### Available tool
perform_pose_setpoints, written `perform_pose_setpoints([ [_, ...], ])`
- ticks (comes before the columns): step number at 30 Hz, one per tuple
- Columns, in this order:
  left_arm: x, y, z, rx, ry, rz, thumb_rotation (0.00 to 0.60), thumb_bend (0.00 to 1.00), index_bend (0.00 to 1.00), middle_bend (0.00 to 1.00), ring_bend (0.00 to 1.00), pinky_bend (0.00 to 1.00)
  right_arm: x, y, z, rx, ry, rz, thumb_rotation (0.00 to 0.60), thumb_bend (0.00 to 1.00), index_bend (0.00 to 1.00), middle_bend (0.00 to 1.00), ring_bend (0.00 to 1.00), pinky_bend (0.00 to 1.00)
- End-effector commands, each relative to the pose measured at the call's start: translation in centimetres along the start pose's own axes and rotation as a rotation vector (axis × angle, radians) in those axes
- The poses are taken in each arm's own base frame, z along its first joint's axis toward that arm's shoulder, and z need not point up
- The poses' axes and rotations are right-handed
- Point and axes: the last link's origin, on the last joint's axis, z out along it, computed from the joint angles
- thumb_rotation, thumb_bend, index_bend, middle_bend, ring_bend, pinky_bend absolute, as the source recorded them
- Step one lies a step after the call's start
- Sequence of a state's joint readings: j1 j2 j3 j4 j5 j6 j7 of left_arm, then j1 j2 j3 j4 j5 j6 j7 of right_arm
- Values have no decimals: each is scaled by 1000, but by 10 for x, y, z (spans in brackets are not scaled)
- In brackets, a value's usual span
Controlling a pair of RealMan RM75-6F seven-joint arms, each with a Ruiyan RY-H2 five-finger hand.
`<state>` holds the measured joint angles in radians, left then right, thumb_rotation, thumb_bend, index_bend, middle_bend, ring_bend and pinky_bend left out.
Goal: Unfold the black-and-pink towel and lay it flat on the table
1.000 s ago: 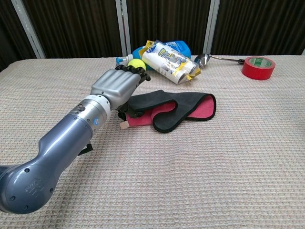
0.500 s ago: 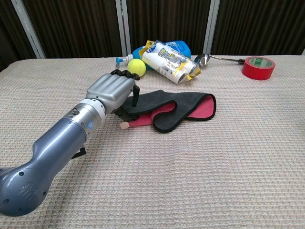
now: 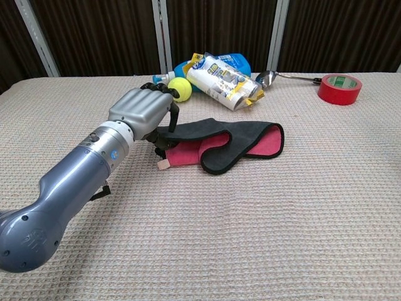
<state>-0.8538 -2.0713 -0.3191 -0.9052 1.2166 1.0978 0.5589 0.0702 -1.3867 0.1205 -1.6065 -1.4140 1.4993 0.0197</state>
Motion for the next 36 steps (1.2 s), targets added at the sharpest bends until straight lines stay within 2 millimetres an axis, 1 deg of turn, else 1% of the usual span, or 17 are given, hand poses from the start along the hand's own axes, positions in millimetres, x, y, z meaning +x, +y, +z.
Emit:
perform_pose_setpoints([
  [1, 0, -2, 0, -3, -3, 5, 600, 396, 587, 108, 0, 14, 0, 0, 0, 1, 0, -1, 600, 312, 0, 0, 0, 90],
  [4, 0, -3, -1, -3, -8, 4, 600, 432, 610, 114, 0, 14, 0, 0, -1, 1, 1, 0, 600, 311, 0, 0, 0, 89],
  [7, 2, -4, -1, -10, -4, 4, 600, 446, 628, 117, 0, 14, 0, -1, -1, 1, 1, 0, 600, 311, 0, 0, 0, 89],
  [11, 12, -6, 0, -17, 19, -7, 600, 448, 630, 117, 0, 14, 0, -1, -1, 2, -1, 0, 600, 311, 0, 0, 0, 90],
  [12, 16, -7, 1, -20, 31, -6, 600, 448, 630, 117, 0, 14, 0, -1, -1, 2, -3, 1, 600, 311, 0, 0, 0, 90],
  [14, 34, -7, 8, -43, 75, 0, 600, 448, 629, 117, 0, 14, -2, -2, -1, 10, -10, 1, 600, 311, 0, 0, 0, 89],
  [19, 52, -7, 13, -70, 99, 18, 600, 448, 628, 117, 0, 14, -3, -5, -3, 19, -14, 1, 600, 311, 0, 0, 0, 90],
  [25, 76, -2, 23, -126, 127, 58, 600, 448, 625, 118, 0, 14, -6, -7, -4, 27, -31, -3, 600, 312, 0, 0, 0, 89],
  [29, 101, 7, 32, -170, 153, 49, 600, 447, 624, 118, 0, 14, -7, -10, -5, 29, -37, -1, 600, 312, 0, 0, 0, 90],
  [31, 124, 17, 38, -206, 167, 5, 600, 448, 629, 120, 0, 14, -7, -11, -4, 30, -38, 4, 600, 312, 0, 0, 0, 90],
  [36, 147, 24, 44, -210, 148, -26, 600, 457, 635, 131, 0, 14, -7, -12, -3, 24, -43, 10, 600, 311, 0, 0, 0, 89],
])
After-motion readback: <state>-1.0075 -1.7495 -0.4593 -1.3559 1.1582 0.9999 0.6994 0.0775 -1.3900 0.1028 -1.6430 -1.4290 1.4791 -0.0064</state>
